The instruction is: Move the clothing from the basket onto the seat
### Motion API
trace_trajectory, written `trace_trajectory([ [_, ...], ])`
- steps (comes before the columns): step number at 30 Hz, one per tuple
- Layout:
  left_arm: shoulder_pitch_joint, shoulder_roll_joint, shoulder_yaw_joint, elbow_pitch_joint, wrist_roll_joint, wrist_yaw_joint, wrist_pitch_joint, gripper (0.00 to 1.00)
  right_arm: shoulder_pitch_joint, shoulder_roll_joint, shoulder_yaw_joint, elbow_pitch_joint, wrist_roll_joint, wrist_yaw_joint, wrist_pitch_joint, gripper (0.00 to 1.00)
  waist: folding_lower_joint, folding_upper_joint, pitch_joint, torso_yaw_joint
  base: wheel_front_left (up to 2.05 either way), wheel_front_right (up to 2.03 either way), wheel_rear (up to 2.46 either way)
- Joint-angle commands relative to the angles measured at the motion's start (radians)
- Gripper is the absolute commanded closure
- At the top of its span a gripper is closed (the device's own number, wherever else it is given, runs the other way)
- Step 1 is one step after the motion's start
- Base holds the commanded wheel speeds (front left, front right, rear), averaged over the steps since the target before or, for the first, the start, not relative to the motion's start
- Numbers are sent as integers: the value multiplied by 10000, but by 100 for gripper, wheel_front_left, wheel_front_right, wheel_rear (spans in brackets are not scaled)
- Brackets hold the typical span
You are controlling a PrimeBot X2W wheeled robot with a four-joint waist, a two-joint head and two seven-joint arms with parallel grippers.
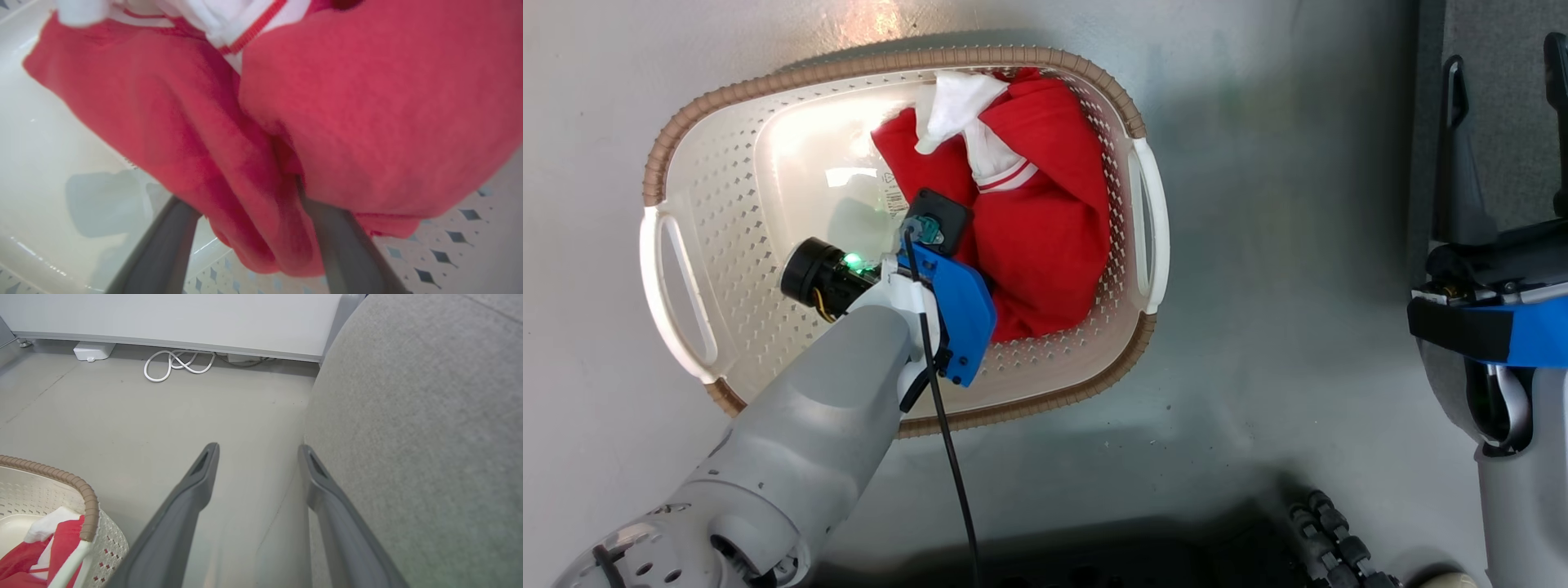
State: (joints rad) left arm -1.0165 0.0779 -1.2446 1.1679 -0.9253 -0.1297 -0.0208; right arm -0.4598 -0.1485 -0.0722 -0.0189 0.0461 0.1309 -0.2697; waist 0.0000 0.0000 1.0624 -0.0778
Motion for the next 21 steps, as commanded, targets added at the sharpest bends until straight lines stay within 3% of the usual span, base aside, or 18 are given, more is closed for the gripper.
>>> trace_trajectory([
  [1,-199,-14,-87,-43,29,-8,-48,0,55,-12,-202,360,126,-2,92,0,0,0,23,-10,0,0,0],
  [2,-211,-18,-135,-104,76,-8,-52,0,54,2,-200,358,123,-2,92,0,0,0,35,-15,0,0,0],
  [3,-207,-7,-160,-116,63,-8,-20,15,60,17,-202,359,115,-2,92,0,0,0,41,-15,0,0,0],
  [4,-206,8,-181,-131,49,-8,2,61,67,26,-204,370,111,-2,92,0,0,0,39,-15,0,0,0],
  [5,-233,17,-209,-162,95,-8,-30,100,65,32,-203,382,111,-2,91,0,0,0,36,-17,0,0,0],
  [21,-82,-7,-373,-511,395,-8,-467,100,-169,-30,-184,566,207,-11,65,0,0,0,-401,102,0,0,0],
])
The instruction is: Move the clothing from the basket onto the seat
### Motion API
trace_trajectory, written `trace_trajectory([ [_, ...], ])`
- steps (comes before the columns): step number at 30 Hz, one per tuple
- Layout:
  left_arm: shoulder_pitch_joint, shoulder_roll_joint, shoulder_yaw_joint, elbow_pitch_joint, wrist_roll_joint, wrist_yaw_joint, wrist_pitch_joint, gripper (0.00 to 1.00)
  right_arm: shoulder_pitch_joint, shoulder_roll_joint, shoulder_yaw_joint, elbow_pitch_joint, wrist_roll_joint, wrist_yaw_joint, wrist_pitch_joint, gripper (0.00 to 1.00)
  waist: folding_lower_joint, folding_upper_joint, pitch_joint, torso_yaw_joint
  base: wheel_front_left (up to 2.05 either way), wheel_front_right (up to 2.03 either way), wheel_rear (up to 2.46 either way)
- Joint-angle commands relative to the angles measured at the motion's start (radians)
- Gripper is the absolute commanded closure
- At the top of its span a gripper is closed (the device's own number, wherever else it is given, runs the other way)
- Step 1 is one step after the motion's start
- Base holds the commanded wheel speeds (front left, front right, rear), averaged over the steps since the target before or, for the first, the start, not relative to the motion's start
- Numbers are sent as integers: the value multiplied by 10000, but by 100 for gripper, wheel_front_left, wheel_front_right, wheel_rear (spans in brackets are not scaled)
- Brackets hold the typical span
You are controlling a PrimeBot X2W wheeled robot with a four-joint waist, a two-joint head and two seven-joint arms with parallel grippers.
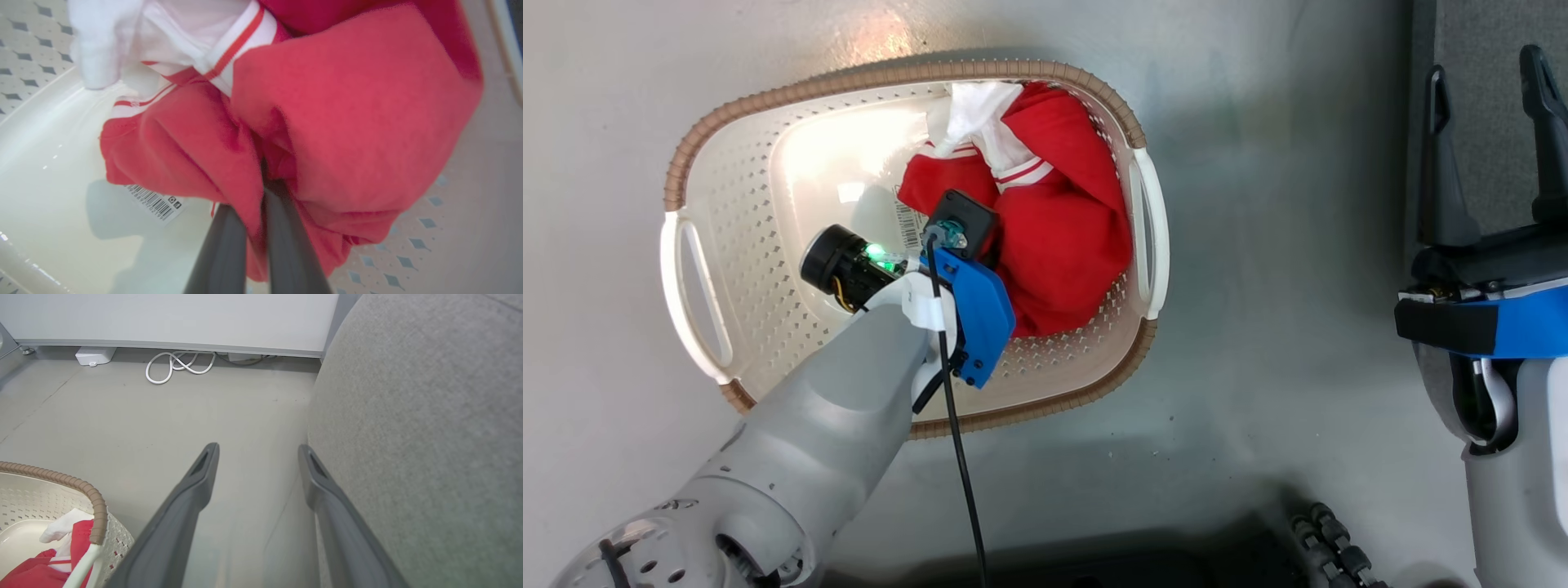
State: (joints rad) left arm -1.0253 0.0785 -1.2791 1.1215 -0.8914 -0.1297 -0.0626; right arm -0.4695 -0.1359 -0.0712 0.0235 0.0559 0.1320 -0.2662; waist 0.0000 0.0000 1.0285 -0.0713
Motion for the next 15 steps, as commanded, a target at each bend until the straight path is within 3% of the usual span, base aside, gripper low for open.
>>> trace_trajectory([
  [1,51,-28,-29,-89,118,-8,-115,100,-67,-146,-169,131,87,-23,23,0,0,0,-122,59,0,0,0],
  [15,618,-142,-33,-653,654,-8,-1177,100,-61,-152,51,489,141,-14,18,0,0,0,-1388,424,0,0,0],
])
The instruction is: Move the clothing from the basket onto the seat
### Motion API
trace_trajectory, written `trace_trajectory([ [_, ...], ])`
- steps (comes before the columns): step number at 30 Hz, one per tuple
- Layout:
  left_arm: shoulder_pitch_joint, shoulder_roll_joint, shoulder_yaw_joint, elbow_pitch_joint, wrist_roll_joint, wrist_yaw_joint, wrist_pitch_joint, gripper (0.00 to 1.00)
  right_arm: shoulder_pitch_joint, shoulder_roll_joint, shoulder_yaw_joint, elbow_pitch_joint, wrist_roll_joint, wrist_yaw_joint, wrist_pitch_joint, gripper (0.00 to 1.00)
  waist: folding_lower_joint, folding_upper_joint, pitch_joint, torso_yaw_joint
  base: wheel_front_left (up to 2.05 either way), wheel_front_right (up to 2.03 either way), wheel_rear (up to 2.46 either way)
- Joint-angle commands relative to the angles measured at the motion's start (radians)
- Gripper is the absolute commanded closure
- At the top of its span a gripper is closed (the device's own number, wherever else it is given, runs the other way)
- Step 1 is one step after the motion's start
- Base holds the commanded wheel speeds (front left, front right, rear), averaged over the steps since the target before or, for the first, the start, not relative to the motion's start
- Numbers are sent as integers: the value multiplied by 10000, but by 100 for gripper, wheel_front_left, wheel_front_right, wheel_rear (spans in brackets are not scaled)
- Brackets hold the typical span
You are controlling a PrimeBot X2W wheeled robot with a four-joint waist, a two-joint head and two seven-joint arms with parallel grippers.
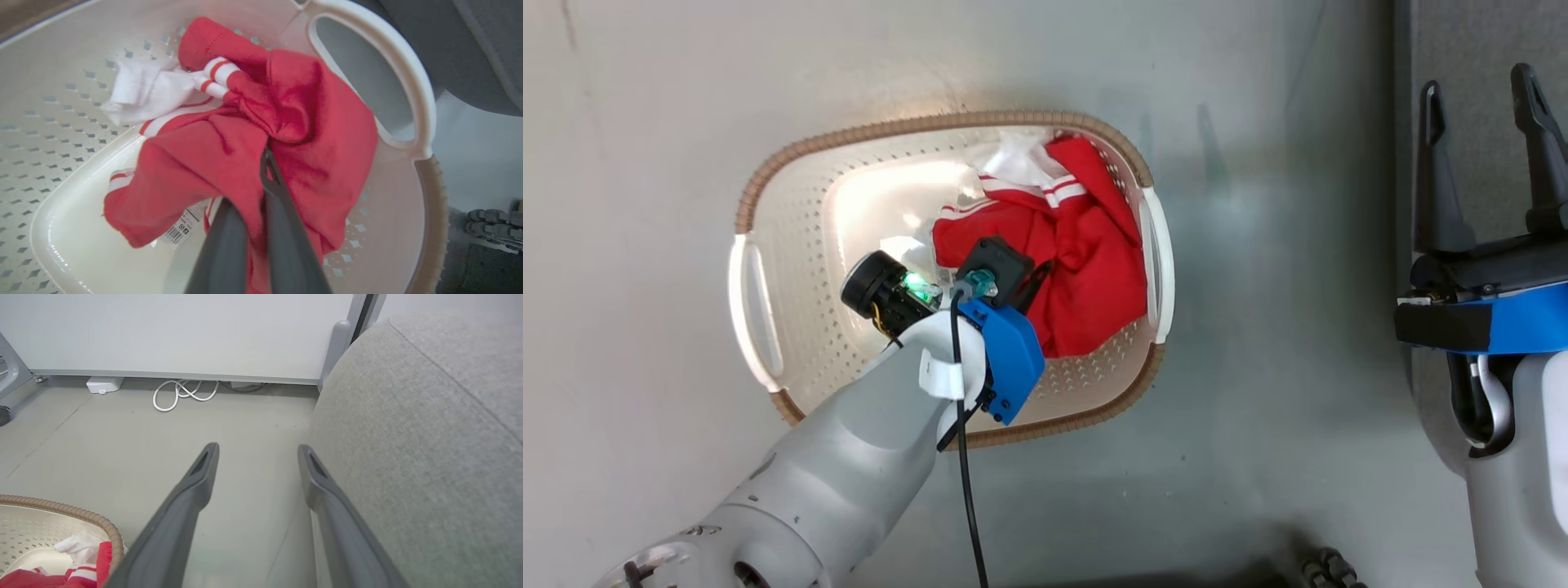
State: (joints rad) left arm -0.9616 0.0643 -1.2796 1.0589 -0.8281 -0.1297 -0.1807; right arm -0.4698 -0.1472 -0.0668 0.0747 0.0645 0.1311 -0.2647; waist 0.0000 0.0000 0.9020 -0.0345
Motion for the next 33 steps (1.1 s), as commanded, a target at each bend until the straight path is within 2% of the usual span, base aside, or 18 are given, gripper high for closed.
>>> trace_trajectory([
  [1,31,-6,-28,-46,3,-8,-82,100,-36,-29,12,3,61,-6,3,0,0,0,-254,79,0,0,0],
  [15,436,-27,54,-410,-144,-8,-859,100,527,29,-138,514,104,-4,3,0,0,0,-2140,339,0,0,0],
  [21,601,234,1214,-1301,564,-8,-853,100,827,101,-190,728,112,-4,3,0,0,0,-3012,490,0,0,0],
  [33,1444,523,3397,-3126,2771,192,-857,100,1611,357,-166,1213,128,-4,2,0,0,0,-4803,657,0,0,0],
])
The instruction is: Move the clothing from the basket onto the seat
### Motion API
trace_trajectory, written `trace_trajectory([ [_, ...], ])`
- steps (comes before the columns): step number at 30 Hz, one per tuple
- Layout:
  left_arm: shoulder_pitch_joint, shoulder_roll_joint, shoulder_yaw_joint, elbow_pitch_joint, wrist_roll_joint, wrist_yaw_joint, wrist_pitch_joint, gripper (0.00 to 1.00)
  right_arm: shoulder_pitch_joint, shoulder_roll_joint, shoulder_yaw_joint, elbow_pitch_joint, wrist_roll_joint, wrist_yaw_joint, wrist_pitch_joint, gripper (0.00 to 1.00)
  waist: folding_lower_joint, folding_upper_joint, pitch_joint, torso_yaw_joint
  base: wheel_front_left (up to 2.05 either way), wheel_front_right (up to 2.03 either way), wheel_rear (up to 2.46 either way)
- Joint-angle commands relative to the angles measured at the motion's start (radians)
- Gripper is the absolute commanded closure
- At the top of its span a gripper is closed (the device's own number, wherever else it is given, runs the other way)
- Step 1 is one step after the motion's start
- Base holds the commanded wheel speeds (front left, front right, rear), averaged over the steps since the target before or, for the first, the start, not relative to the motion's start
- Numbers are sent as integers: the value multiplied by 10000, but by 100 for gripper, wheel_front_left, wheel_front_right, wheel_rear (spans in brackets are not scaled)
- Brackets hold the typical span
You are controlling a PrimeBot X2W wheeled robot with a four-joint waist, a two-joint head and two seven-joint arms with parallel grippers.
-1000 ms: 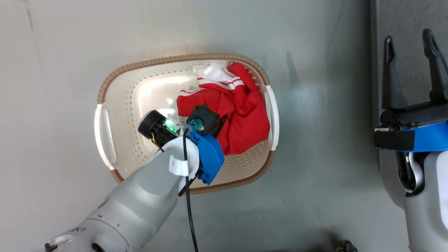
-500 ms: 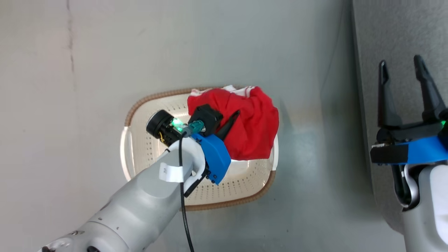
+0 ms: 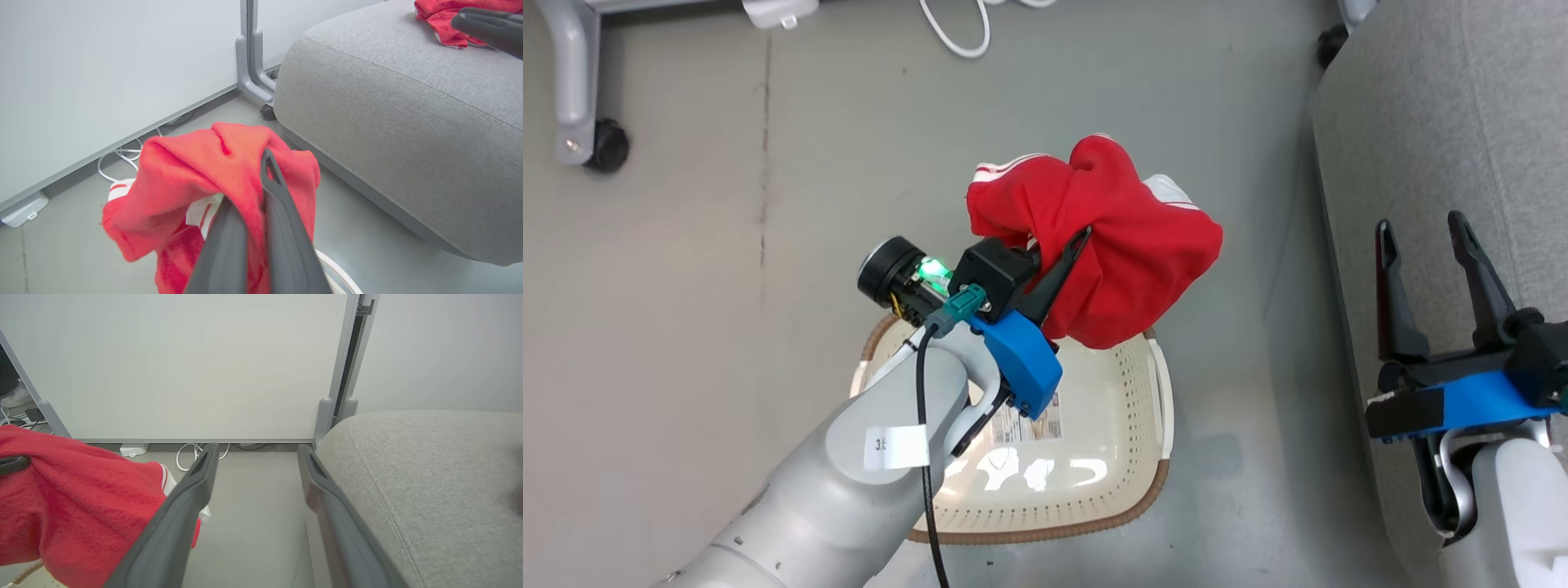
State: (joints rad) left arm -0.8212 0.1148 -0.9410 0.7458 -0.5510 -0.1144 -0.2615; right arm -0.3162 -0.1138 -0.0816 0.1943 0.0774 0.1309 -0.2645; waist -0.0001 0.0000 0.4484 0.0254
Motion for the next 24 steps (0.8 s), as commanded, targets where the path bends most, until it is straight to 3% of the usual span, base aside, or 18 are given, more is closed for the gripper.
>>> trace_trajectory([
  [1,68,21,150,-132,158,43,-50,100,132,36,-28,42,5,-2,0,0,1,0,-401,79,0,0,0],
  [13,-104,-206,1293,-1640,1415,4,-51,100,975,236,-140,425,67,-2,-2,0,1,0,-2037,316,0,0,0],
  [24,-215,-401,1259,-2109,1737,-70,-51,100,1599,408,-198,644,73,-2,-1,0,1,0,-3088,412,0,0,0],
])
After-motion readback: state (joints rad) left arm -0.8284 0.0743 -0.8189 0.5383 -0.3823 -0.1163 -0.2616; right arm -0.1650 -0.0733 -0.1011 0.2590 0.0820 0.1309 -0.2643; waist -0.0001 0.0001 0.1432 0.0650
